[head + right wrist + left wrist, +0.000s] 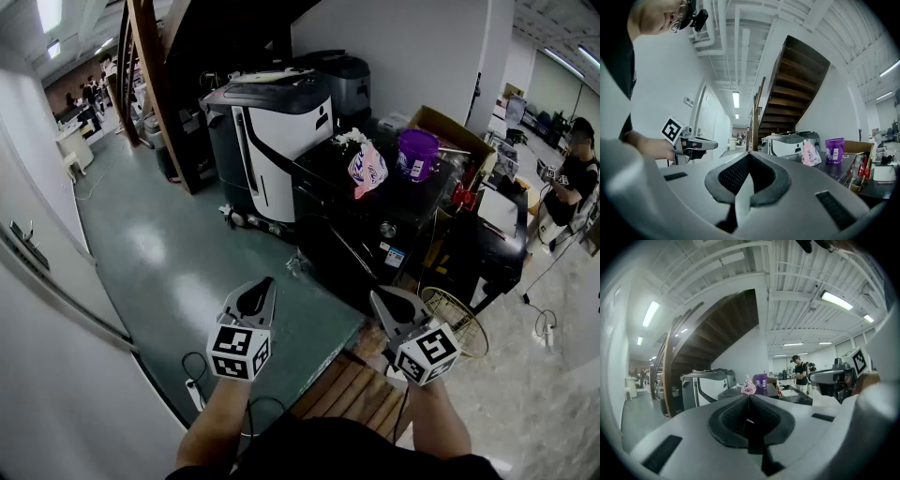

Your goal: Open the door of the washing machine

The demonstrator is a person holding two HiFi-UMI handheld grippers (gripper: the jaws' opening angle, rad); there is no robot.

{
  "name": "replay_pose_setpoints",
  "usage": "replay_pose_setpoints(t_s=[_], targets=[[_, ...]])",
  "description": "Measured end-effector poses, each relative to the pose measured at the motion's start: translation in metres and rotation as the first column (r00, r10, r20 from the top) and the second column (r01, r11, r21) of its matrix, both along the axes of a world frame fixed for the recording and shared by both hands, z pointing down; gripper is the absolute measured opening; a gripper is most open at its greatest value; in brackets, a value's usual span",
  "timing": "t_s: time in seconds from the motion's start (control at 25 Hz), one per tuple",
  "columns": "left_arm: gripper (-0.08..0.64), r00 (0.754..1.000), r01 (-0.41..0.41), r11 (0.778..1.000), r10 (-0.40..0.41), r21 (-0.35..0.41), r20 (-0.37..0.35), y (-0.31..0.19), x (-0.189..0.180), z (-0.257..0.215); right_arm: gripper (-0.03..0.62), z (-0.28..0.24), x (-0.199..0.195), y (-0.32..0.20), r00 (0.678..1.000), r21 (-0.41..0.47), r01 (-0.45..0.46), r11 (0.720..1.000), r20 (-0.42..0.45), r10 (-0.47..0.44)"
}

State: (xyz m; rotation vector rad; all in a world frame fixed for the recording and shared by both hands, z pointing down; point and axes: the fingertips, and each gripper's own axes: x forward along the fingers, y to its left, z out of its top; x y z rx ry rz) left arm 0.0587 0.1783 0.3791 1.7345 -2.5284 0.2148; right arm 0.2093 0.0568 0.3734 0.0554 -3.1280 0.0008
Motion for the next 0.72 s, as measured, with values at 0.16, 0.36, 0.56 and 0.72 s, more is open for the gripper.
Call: replay_pose_setpoints(t_s=[0.16,0.36,0.56,0.72], targets=[[0.020,0.995,-0.006,0.999,0.010,-0.035,0.099,-0.012,-0.007,-0.011,0.015,-0.009,-0.005,-0.014,1.000,0.065,-0.017,0.998,0.006,0.016],[0.020,0.996,0.062,0.998,-0.064,0.033,0.056,-0.007,-0.021,-0.026,0.015,-0.039,-0.007,-0.014,0.998,0.111,-0.001,0.994,0.063,-0.006],[0.020,0.998,0.066,0.996,-0.067,0.068,0.010,-0.001,-0.012,-0.020,0.015,-0.035,-0.007,-0.006,0.998,0.085,0.008,0.996,0.057,-0.013],[0.021,0.999,0.052,0.996,-0.053,0.073,0.003,0.000,-0.007,-0.017,0.015,-0.023,-0.009,0.005,0.999,0.047,0.043,0.998,0.019,-0.044]])
